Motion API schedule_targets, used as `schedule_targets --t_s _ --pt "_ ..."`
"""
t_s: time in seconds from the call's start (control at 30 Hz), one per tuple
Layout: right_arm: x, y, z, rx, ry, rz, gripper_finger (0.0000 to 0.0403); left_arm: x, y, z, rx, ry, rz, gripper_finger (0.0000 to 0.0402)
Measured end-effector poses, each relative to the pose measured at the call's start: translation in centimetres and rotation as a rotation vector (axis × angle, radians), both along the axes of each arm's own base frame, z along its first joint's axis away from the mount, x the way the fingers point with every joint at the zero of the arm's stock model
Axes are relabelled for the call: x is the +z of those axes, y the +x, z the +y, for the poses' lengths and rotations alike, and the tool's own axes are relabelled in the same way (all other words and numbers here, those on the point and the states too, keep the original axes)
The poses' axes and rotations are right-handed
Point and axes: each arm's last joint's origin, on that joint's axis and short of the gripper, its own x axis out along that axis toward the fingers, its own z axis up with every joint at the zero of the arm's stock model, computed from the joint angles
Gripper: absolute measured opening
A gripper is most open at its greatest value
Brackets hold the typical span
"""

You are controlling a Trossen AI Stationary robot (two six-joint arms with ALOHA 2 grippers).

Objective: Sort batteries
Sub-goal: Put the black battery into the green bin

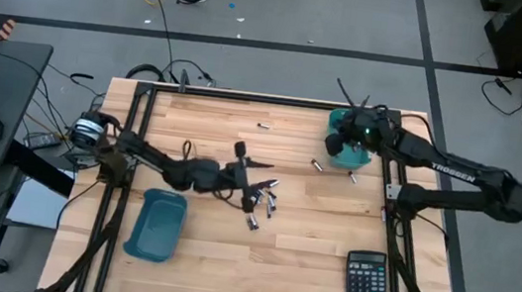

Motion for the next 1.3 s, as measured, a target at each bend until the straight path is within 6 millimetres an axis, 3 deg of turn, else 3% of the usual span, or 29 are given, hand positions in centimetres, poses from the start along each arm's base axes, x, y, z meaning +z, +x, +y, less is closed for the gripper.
schedule_targets --t_s 0.27,0.47,0.7,0.97,1.1,1.3 --pt "-2.1 -0.9 -1.8 -0.02 0.197 0.079 0.0017 -1.3 0.2 4.1 -0.002 -0.178 0.088 0.0177" --pt "-3.5 -0.9 -3.0 -0.075 0.262 0.134 0.0017 -1.5 0.1 5.5 -0.005 -0.183 0.106 0.0177" --pt "-5.6 -1.6 -5.8 -0.201 0.299 0.202 0.0017 -0.8 0.1 9.4 -0.107 -0.208 0.106 0.0177" --pt "-8.0 -1.8 -8.7 -0.231 0.348 0.205 0.0018 -0.9 -0.6 12.8 -0.038 -0.219 0.126 0.0177" --pt "-8.8 -1.9 -9.2 -0.223 0.361 0.233 0.0027 -1.8 -1.2 14.0 0.003 -0.273 0.2 0.0177" --pt "-8.5 -1.6 -9.3 -0.189 0.352 0.226 0.0059 -3.2 -2.2 15.2 0.018 -0.37 0.335 0.0177"
